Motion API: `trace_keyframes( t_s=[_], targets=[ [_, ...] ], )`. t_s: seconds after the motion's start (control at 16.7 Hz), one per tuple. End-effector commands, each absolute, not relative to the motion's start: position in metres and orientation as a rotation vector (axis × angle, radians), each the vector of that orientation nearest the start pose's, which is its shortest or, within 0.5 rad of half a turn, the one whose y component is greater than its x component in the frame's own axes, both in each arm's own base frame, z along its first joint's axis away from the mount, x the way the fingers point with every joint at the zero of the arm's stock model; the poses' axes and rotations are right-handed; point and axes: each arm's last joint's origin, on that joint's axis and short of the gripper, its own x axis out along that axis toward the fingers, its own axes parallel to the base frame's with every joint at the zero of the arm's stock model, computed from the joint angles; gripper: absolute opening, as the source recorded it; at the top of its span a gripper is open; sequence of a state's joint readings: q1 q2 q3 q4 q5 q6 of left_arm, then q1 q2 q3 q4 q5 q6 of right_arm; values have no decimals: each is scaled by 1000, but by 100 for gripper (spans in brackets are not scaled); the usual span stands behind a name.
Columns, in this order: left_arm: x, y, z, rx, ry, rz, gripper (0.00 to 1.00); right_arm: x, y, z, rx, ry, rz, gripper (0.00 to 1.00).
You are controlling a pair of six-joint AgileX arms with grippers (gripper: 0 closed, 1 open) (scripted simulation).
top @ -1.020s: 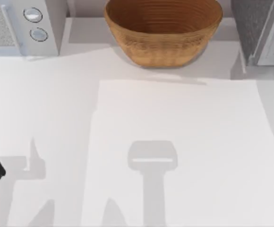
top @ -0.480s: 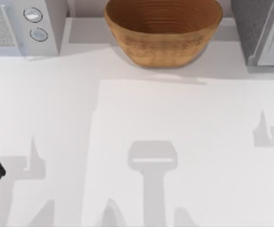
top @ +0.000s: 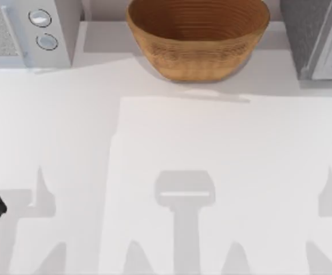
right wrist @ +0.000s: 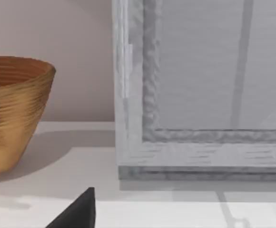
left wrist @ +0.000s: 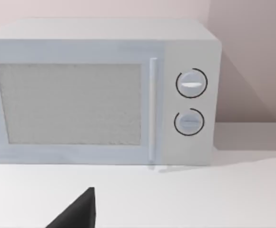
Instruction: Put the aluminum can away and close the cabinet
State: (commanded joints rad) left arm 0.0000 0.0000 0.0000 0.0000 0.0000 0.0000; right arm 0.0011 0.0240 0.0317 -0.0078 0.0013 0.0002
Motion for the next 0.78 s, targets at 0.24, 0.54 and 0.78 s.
trace_keyframes(
  t_s=[0.24,0.54,0.78],
  targets=[
    [106,-1,160,0,0,0,100,106,-1,160,0,0,0,100],
    [106,-1,160,0,0,0,100,106,-1,160,0,5,2,100],
    [106,-1,160,0,0,0,100,114,-9,170,1,5,2,100]
  ],
)
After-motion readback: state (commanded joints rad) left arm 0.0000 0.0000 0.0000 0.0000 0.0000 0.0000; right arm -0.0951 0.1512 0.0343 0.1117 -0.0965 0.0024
